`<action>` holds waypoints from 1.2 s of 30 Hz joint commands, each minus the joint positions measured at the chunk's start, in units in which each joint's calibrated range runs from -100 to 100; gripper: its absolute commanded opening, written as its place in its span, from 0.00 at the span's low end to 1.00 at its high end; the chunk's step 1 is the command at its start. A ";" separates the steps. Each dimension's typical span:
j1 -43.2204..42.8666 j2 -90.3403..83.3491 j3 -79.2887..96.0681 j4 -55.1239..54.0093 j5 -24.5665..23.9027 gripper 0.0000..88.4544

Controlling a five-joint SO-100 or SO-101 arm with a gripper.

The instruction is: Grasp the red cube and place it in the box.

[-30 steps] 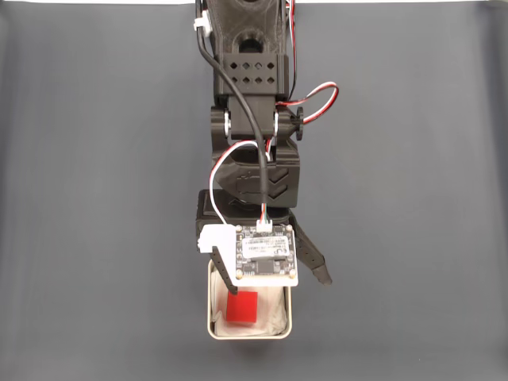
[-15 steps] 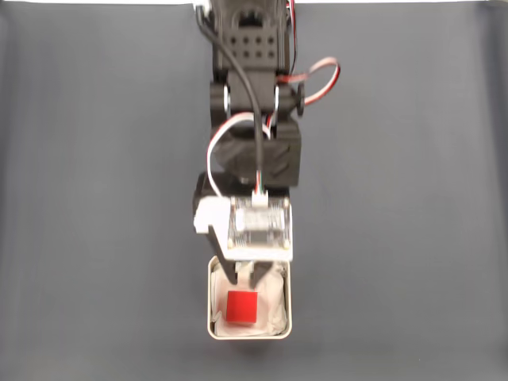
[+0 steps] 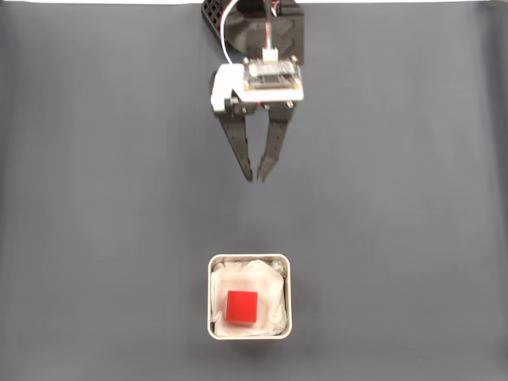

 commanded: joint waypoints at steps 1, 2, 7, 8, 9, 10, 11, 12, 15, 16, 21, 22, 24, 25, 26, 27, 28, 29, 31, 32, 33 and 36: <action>-0.84 -13.94 12.34 3.81 0.20 0.00; -0.84 -17.06 15.53 5.45 0.24 0.00; -0.84 -26.93 25.84 15.94 0.20 0.00; -0.77 -27.71 26.66 18.40 0.20 0.00; -0.70 -28.23 27.30 20.70 0.10 0.00; -0.91 -28.49 27.30 23.56 -0.10 0.00; -1.13 -28.67 27.30 26.35 -0.05 0.00; -1.34 -29.10 27.39 28.89 0.05 0.00; -1.77 -30.83 27.39 34.22 0.10 0.00; -1.70 -31.09 27.39 35.04 0.10 0.00; -1.34 -32.74 27.39 39.14 0.24 0.00; -1.34 -32.74 27.39 39.63 0.20 0.00; -1.34 -32.74 27.39 40.61 0.10 0.00; -1.34 -32.74 27.39 40.94 0.00 0.00; -1.27 -32.74 27.39 41.27 -0.15 0.00; -1.20 -32.74 27.39 41.68 -0.15 0.00; -1.20 -32.74 27.39 42.17 -0.10 0.00; -1.06 -32.74 27.39 42.17 -0.24 0.00; -0.98 -32.74 27.39 42.17 -0.24 0.00; -0.98 -32.74 27.39 42.17 -0.24 0.00; -0.98 -32.74 27.39 42.17 -0.24 0.00; -0.98 -32.74 27.39 42.17 -0.54 0.00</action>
